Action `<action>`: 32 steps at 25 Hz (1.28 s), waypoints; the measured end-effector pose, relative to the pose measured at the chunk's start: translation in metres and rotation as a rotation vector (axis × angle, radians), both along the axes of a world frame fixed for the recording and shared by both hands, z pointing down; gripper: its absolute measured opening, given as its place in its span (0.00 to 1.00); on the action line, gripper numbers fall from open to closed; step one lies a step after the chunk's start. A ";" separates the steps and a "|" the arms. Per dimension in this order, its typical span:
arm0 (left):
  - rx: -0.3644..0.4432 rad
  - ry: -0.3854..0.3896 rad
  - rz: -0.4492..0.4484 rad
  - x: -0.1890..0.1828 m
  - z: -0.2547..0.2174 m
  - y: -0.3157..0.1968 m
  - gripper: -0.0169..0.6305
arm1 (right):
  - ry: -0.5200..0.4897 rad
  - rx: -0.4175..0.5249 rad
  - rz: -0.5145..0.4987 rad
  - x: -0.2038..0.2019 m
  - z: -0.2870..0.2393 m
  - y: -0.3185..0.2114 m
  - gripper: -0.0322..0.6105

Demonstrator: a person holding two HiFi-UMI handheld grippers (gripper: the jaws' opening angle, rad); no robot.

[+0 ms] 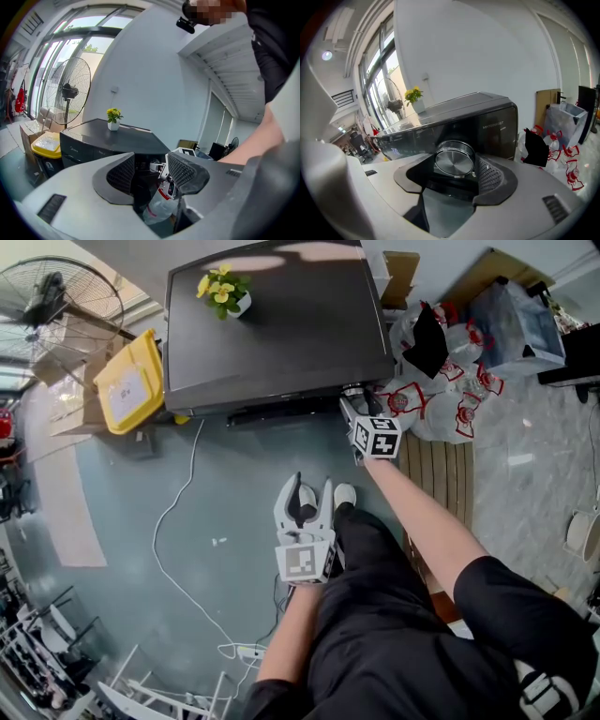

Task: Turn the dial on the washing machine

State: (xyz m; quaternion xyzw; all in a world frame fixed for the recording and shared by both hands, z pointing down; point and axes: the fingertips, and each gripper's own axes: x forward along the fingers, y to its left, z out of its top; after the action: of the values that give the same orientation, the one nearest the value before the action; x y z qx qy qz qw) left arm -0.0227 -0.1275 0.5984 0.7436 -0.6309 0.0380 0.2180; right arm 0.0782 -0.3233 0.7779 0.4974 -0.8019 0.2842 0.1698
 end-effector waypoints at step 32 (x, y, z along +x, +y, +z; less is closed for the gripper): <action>0.136 -0.097 0.040 -0.059 -0.116 0.010 0.15 | -0.050 0.354 -0.125 0.050 -0.303 0.119 0.06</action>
State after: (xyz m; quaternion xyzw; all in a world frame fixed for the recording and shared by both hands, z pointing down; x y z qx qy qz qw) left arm -0.0815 -0.1171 0.4824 0.7665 -0.6269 0.0350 0.1354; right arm 0.1284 -0.2047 0.4751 0.4617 -0.8726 0.1397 0.0770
